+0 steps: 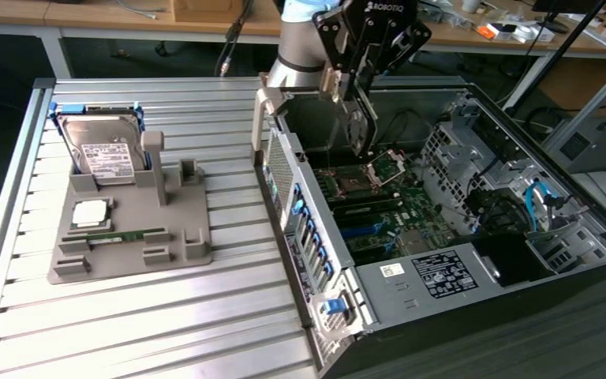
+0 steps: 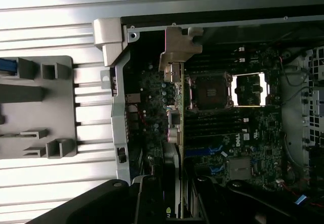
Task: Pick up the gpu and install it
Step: 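Pick up the gpu and move the gpu toward the slot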
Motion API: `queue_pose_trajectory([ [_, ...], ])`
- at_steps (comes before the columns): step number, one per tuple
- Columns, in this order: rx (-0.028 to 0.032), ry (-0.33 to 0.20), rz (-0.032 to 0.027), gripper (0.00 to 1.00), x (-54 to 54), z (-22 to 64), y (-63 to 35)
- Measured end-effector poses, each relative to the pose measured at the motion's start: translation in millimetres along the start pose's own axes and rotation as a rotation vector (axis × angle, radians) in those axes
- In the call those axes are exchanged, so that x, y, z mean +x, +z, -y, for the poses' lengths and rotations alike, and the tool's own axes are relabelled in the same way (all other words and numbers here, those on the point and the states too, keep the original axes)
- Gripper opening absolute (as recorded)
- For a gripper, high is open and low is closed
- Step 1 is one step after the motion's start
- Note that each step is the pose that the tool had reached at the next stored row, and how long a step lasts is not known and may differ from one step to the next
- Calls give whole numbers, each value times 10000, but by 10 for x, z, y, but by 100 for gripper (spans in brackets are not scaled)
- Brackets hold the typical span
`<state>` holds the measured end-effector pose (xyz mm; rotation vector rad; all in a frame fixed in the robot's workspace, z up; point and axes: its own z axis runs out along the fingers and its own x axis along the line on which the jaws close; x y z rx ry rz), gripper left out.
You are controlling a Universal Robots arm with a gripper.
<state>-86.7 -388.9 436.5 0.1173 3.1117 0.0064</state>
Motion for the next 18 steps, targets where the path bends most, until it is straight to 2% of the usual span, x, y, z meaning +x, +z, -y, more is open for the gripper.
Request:
queue_pose_trajectory([
  [18,6,-1,0,27,-132,31,66],
])
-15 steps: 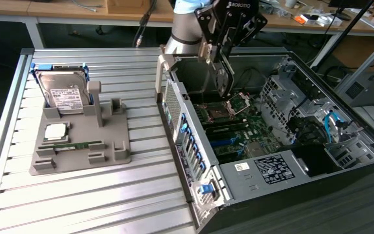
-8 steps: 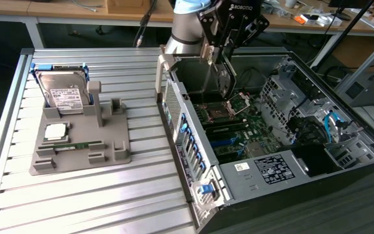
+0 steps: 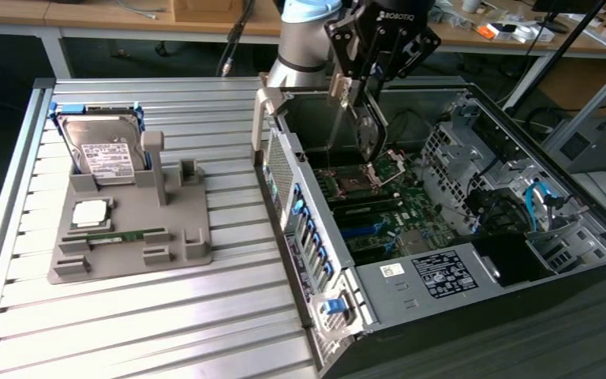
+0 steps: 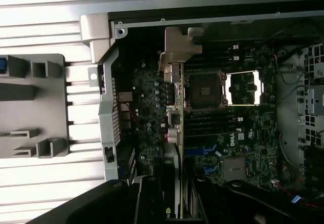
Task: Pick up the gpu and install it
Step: 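Pick up the gpu and move the gpu toward the slot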
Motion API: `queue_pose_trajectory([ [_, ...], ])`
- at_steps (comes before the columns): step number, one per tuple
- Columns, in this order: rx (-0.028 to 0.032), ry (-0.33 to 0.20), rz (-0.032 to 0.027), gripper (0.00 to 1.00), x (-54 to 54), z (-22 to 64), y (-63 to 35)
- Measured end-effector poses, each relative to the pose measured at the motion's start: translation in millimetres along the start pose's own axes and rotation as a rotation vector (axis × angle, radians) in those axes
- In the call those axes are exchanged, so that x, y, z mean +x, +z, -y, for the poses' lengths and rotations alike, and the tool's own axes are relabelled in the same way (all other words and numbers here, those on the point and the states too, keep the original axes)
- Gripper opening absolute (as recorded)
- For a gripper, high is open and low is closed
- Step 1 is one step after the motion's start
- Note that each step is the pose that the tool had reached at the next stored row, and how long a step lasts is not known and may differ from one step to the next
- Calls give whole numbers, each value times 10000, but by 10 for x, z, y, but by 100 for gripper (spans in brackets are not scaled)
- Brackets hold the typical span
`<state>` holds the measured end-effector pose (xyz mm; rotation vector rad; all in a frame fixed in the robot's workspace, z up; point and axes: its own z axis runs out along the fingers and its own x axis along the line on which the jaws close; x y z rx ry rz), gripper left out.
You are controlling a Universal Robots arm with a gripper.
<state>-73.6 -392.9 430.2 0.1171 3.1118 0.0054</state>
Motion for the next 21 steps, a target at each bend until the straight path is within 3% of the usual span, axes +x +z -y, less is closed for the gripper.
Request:
queue_pose_trajectory([
  [21,50,-1,4,27,-240,29,61],
])
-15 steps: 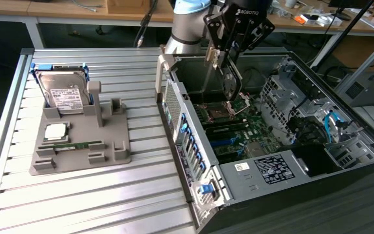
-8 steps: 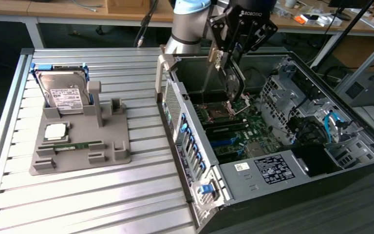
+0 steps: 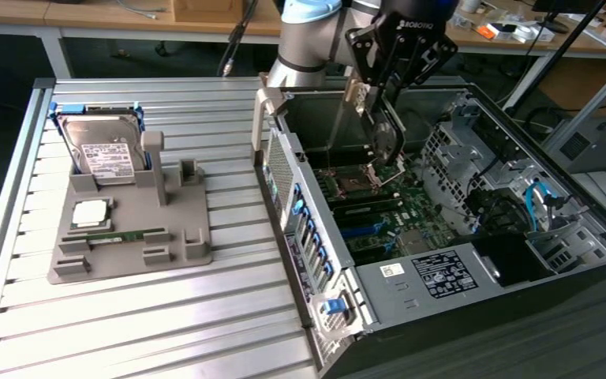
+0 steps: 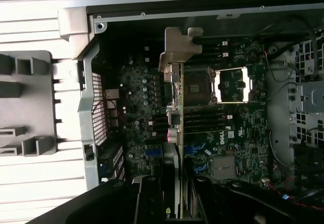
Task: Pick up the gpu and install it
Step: 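Pick up the gpu and move the gpu toward the slot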
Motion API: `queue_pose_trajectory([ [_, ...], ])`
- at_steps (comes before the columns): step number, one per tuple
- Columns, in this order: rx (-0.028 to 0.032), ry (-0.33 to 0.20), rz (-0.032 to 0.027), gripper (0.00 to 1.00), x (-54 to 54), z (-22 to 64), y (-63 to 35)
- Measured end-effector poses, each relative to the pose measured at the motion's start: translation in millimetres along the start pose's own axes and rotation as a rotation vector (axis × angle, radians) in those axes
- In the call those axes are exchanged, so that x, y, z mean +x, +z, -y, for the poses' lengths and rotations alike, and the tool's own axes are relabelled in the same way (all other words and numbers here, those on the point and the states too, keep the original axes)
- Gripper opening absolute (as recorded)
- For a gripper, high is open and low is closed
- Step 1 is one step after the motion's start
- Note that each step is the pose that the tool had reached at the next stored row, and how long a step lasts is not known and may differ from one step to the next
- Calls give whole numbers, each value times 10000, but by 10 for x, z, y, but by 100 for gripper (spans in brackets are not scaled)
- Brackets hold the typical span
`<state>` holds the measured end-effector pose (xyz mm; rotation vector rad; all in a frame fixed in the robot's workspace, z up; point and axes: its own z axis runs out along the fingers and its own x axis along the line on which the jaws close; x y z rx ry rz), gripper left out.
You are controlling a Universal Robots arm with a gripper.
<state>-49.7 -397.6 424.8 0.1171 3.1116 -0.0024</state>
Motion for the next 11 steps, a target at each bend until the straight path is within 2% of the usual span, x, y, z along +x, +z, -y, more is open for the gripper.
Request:
queue_pose_trajectory([
  [11,15,-1,2,27,-175,-5,27],
])
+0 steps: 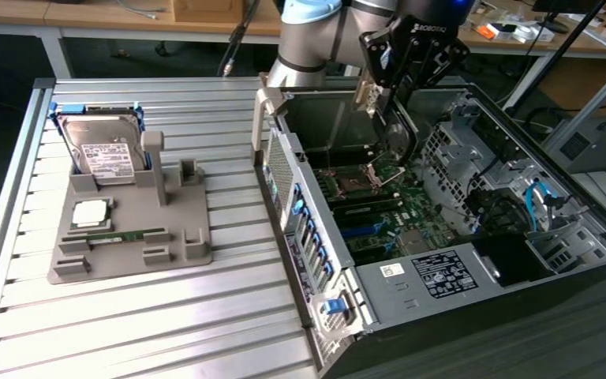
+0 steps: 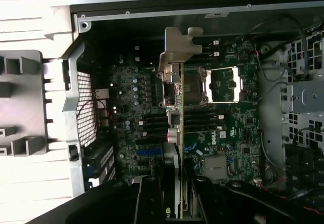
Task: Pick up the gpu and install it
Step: 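Pick up the gpu and move the gpu toward the slot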
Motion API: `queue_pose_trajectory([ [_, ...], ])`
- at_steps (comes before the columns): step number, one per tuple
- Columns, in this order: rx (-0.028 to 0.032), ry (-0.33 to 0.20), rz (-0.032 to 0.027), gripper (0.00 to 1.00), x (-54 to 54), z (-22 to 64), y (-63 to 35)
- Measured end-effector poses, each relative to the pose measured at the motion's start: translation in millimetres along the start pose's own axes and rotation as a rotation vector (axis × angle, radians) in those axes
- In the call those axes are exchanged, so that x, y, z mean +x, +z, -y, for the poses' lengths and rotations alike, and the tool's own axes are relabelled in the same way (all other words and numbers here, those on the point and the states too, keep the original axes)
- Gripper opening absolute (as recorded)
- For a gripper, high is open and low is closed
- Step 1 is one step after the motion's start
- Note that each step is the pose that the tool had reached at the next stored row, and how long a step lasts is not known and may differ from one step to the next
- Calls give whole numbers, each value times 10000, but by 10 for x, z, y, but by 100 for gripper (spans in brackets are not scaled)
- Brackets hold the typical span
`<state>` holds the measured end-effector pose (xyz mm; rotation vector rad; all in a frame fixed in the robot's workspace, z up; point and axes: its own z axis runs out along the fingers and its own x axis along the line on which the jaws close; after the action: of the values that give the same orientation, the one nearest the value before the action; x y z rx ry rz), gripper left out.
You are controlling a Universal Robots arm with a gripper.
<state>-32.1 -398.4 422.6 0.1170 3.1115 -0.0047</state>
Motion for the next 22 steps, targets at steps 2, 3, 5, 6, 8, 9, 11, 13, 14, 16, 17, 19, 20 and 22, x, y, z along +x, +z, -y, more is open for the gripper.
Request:
queue_pose_trajectory([
  [2,7,1,0,27,-68,-2,10],
  [3,8,0,-1,27,-94,-3,15],
  [5,10,-1,0,27,-132,-4,24],
  [6,12,0,0,27,-153,-5,30],
  [8,15,0,1,27,-196,-8,43],
  [9,16,0,1,27,-211,-9,48],
  [11,20,-1,1,27,-249,-12,59],
  [13,24,0,1,27,-288,-15,70],
  [14,25,1,1,27,-301,-16,73],
  [16,27,0,1,27,-334,-18,84],
  [17,30,-1,1,27,-352,-20,90],
  [19,34,-1,1,27,-386,-22,104],
  [20,34,-1,2,27,-398,-23,110],
  [22,36,0,2,27,-422,-25,123],
])
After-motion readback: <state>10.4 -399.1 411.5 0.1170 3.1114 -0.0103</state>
